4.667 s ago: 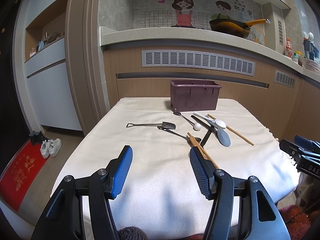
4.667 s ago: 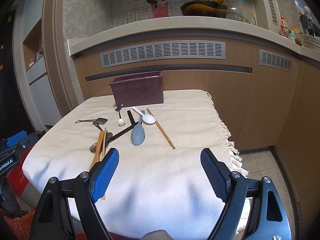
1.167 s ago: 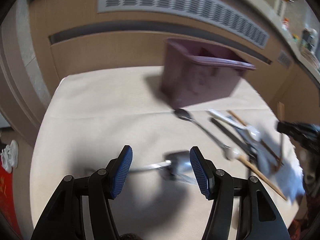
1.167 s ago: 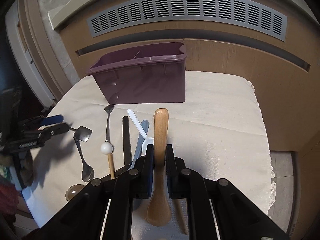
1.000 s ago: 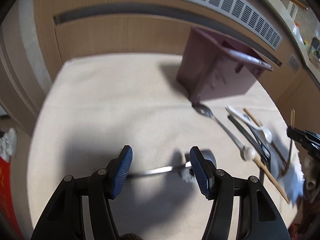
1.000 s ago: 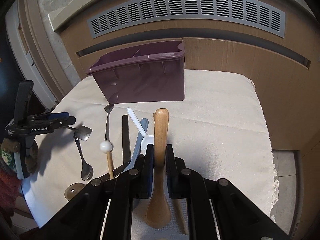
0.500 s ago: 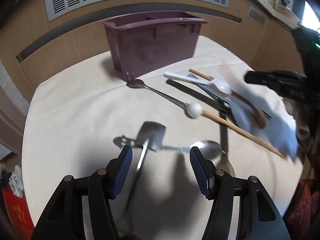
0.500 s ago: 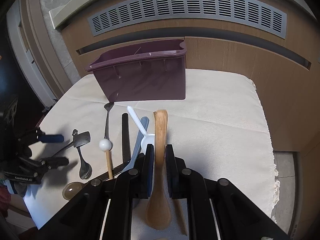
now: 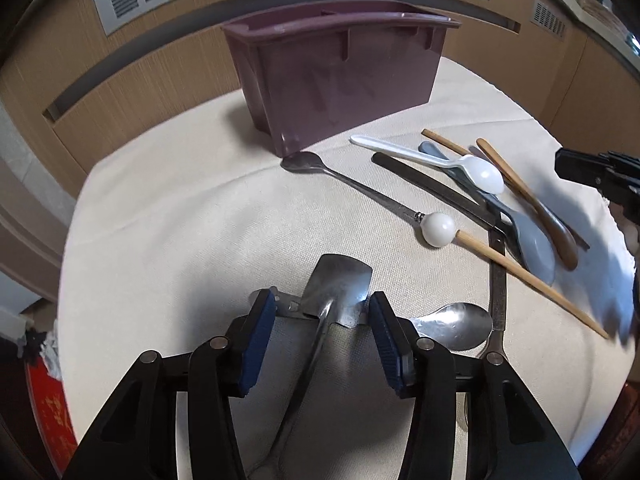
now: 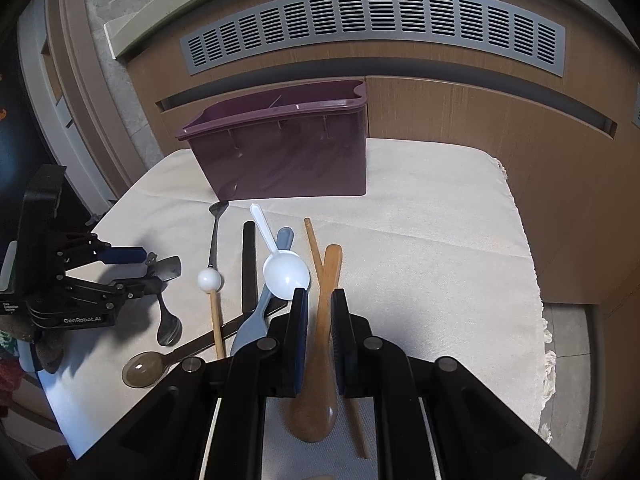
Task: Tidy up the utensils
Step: 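Grasp the metal shovel spatula with the left gripper while the right gripper holds the wooden spoon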
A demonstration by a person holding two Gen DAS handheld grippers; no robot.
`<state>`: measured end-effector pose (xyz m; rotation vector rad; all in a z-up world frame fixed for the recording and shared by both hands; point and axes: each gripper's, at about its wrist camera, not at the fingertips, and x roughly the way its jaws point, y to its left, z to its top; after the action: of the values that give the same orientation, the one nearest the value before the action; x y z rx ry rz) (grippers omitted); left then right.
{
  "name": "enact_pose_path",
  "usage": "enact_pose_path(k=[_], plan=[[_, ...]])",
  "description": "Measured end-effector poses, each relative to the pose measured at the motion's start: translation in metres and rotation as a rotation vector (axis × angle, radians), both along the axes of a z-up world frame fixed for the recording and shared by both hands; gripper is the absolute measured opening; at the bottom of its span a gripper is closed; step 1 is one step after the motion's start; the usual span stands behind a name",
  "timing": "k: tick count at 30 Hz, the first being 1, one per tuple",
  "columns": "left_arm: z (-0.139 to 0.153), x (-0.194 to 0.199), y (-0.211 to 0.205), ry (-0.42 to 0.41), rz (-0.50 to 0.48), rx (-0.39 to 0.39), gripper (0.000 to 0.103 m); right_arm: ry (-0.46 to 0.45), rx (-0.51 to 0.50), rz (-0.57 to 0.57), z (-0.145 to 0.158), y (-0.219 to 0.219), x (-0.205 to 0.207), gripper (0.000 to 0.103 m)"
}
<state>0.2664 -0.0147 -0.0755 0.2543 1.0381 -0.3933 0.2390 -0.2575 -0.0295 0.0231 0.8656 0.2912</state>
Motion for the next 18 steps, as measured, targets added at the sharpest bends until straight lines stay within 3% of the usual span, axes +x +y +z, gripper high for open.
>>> enact_pose_path(k=[5, 10, 18], plan=[[-0.002, 0.009, -0.005, 0.044, -0.002, -0.021, 0.047, -0.008, -0.024, -0.001, 0.001, -0.001, -0.004, 0.012], [0.001, 0.009, -0.015, 0.031, 0.036, -0.045, 0.034, 0.05, -0.076, 0.007, -0.007, 0.002, -0.002, 0.027], [0.044, -0.023, 0.004, -0.179, 0.217, -0.282, 0.033, 0.088, -0.073, 0.015, -0.018, 0.012, 0.027, 0.029]])
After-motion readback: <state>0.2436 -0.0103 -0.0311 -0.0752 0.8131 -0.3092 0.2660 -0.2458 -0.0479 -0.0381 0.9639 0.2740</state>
